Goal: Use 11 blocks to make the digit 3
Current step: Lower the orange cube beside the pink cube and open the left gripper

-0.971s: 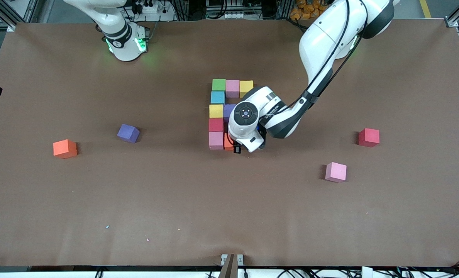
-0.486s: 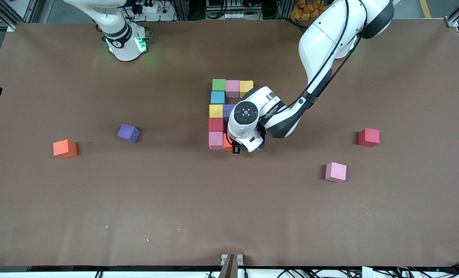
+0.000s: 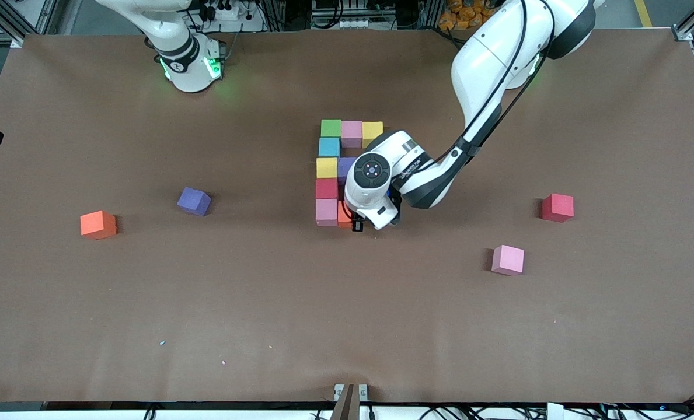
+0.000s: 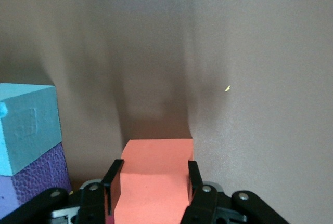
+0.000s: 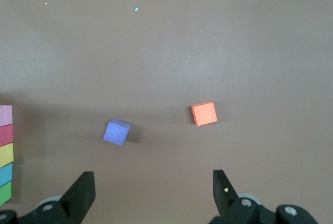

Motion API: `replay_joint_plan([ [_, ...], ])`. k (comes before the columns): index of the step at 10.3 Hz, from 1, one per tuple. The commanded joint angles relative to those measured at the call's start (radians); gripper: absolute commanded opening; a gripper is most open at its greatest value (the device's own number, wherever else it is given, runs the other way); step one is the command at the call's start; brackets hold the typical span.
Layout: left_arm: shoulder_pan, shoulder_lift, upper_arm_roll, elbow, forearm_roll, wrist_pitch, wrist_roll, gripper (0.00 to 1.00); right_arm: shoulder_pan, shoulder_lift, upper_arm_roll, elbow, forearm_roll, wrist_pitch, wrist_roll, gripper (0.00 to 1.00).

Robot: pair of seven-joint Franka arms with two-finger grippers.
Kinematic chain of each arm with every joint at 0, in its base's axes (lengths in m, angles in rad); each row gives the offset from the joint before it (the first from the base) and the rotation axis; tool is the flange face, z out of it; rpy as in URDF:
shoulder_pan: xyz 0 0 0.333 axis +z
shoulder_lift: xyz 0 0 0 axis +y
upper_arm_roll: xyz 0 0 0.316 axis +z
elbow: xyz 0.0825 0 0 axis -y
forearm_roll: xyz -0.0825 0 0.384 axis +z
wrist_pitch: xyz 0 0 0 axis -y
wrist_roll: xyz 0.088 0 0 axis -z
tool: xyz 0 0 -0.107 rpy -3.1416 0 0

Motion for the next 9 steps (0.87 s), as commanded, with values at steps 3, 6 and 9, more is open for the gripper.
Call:
replay_joint_plan([
  [3, -0.004, -0.002, 0.004, -0.007, -0.016, 0.014, -0.004, 0.3, -0.023, 0.007, 0.014, 0.02, 0.004, -0.013, -0.011, 1.0],
  [6, -0.004, -0.011, 0.004, -0.006, -0.015, 0.013, 0.017, 1.0, -0.023, 0.007, 0.014, 0.02, 0.004, -0.011, -0.011, 1.0],
  [9, 0.011, -0.09, 0.004, -0.007, -0.005, -0.058, 0.063, 1.0, -0.023, 0.007, 0.014, 0.02, 0.006, -0.011, -0.011, 1.0],
])
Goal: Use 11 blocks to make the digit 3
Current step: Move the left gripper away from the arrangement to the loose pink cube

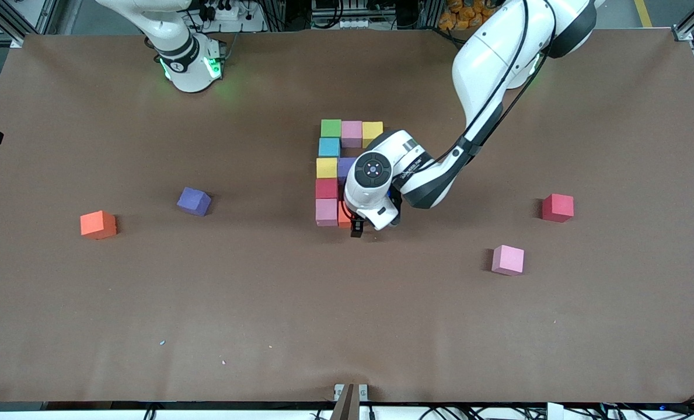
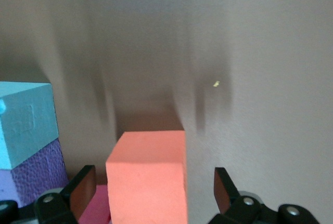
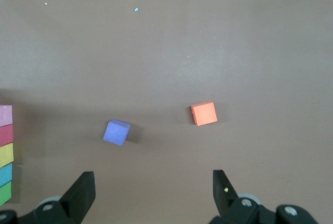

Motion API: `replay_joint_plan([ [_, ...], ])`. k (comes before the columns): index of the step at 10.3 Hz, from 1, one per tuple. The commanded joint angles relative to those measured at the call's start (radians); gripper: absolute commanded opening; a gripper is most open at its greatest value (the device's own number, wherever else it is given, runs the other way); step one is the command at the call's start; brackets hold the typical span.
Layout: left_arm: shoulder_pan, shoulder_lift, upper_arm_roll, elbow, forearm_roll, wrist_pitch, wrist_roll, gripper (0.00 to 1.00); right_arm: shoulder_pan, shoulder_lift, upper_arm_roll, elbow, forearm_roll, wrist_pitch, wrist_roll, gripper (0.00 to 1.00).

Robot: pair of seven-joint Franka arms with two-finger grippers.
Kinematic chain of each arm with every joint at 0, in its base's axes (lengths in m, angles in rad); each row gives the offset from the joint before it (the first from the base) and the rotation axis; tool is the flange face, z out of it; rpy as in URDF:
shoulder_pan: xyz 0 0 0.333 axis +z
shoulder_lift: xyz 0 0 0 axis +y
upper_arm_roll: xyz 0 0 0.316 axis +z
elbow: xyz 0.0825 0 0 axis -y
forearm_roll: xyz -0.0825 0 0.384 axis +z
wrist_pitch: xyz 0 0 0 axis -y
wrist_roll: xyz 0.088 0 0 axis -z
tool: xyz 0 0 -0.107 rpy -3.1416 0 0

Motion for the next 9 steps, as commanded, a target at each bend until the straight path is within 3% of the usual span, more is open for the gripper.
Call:
replay_joint_plan([
  [1, 0.009, -0.097, 0.004, -0.018, -0.006, -0.077, 0.039, 1.0, -0.023, 0.007, 0.016, 0.02, 0.004, -0.011, -0.011, 1.0],
  [5, 0.106, -0.206, 0.006, -0.024, -0.002, -0.175, 0.233, 1.0, -0.023, 0.007, 0.014, 0.02, 0.006, -0.011, -0.011, 1.0],
  [9, 0.297, -0.26, 0.006, -0.035, -0.002, -0.229, 0.903, 1.0, -0.023, 0.007, 0.016, 0.02, 0.004, -0.011, -0.011, 1.0],
])
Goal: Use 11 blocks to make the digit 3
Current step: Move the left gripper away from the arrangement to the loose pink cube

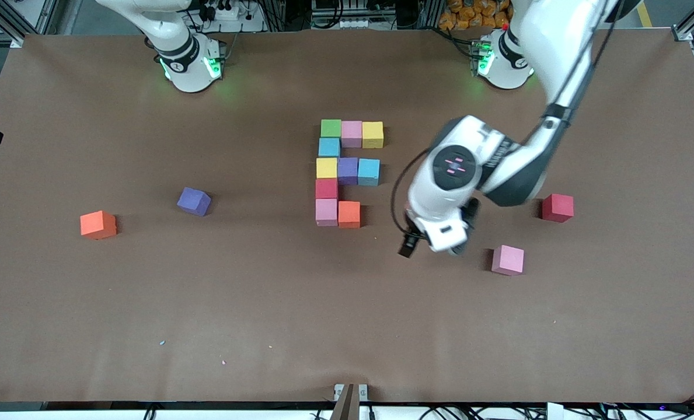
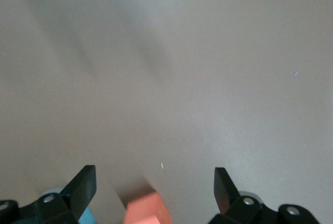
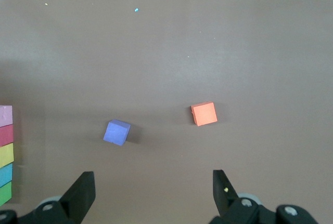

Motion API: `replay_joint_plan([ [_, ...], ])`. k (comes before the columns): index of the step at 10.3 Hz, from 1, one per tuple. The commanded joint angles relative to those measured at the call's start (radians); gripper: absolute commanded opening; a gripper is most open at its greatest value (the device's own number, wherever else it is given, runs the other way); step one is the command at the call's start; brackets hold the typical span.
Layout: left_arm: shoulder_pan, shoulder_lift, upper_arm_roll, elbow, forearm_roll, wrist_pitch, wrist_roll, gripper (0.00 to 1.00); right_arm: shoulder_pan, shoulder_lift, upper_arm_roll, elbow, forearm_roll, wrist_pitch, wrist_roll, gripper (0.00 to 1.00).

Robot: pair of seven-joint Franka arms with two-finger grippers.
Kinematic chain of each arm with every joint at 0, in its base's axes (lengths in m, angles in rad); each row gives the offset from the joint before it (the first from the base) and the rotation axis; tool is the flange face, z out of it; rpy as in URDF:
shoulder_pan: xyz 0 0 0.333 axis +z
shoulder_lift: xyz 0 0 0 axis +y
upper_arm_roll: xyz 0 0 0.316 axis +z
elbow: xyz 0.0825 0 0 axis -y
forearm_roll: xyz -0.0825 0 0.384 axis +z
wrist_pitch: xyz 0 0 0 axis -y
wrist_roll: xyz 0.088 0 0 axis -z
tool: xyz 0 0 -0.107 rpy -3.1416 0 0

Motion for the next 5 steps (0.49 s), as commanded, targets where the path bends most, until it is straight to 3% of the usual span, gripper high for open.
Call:
replay_joint_plan([
  [1, 0.11, -0.034, -0.005, -0.04, -0.005, -0.016, 0.419, 1.0, -0.023, 0.007, 0.016, 0.019, 0.005, -0.011, -0.011, 1.0],
  [3, 0.182, -0.031, 0.001, -0.039, -0.002, -0.052, 0.851, 1.0, -0.023, 0.007, 0.016, 0.019, 0.005, -0.013, -0.011, 1.0],
  [5, 0.242, -0.017, 0.006, -0.039, 0.077, -0.051, 1.111, 1.0, -0.023, 0.007, 0.014, 0.019, 0.005, -0.011, -0.011, 1.0],
])
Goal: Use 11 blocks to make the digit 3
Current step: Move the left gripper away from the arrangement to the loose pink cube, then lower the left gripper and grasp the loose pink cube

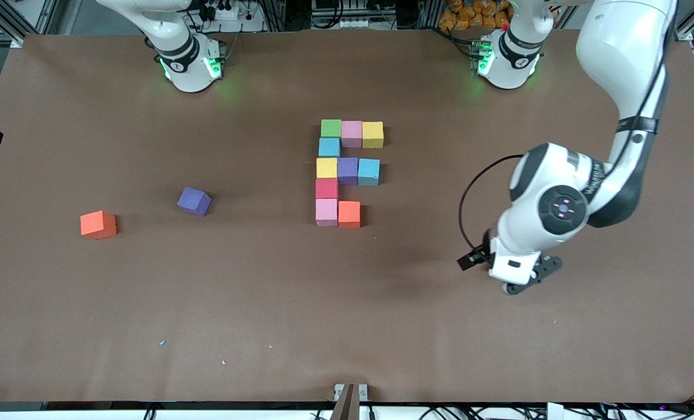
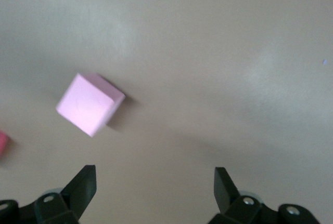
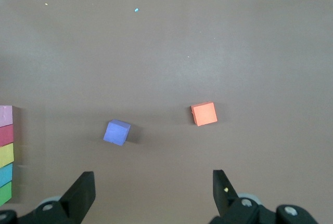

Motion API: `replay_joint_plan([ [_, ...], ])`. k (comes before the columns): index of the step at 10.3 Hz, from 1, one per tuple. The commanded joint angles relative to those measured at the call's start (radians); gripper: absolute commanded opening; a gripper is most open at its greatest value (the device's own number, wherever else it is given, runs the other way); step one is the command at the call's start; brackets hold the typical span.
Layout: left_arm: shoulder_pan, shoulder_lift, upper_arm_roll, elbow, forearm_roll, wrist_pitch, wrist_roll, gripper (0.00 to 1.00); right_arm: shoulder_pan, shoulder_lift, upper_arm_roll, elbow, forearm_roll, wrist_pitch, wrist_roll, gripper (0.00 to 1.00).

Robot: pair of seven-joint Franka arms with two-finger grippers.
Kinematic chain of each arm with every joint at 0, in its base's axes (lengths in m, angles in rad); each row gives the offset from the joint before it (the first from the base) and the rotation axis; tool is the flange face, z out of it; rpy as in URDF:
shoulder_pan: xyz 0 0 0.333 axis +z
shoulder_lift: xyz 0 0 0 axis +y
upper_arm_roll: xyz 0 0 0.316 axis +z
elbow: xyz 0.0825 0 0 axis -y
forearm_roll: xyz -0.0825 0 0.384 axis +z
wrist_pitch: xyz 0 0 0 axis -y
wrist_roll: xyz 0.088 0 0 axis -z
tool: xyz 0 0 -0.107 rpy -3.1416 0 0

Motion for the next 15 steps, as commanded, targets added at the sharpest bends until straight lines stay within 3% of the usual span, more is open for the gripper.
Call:
replay_joint_plan([
  [1, 0.035, 0.007, -0.002, -0.024, 0.079, -0.008, 0.28, 1.0, -0.023, 0.007, 0.015, 0.019, 0.005, -0.011, -0.011, 1.0],
  [5, 0.121, 0.079, -0.002, -0.109, 0.09, 0.14, 0.576, 1.0, -0.023, 0.007, 0.015, 0.019, 0.005, -0.011, -0.011, 1.0],
  [7, 0.159, 0.084, -0.004, -0.179, 0.117, 0.214, 0.589, 1.0, -0.023, 0.007, 0.015, 0.019, 0.005, -0.011, -0.011, 1.0],
  [15, 0.164, 0.12, -0.002, -0.18, 0.114, 0.234, 0.584, 1.0, -0.041, 0.003, 0.014, 0.019, 0.008, -0.019, -0.012, 1.0],
])
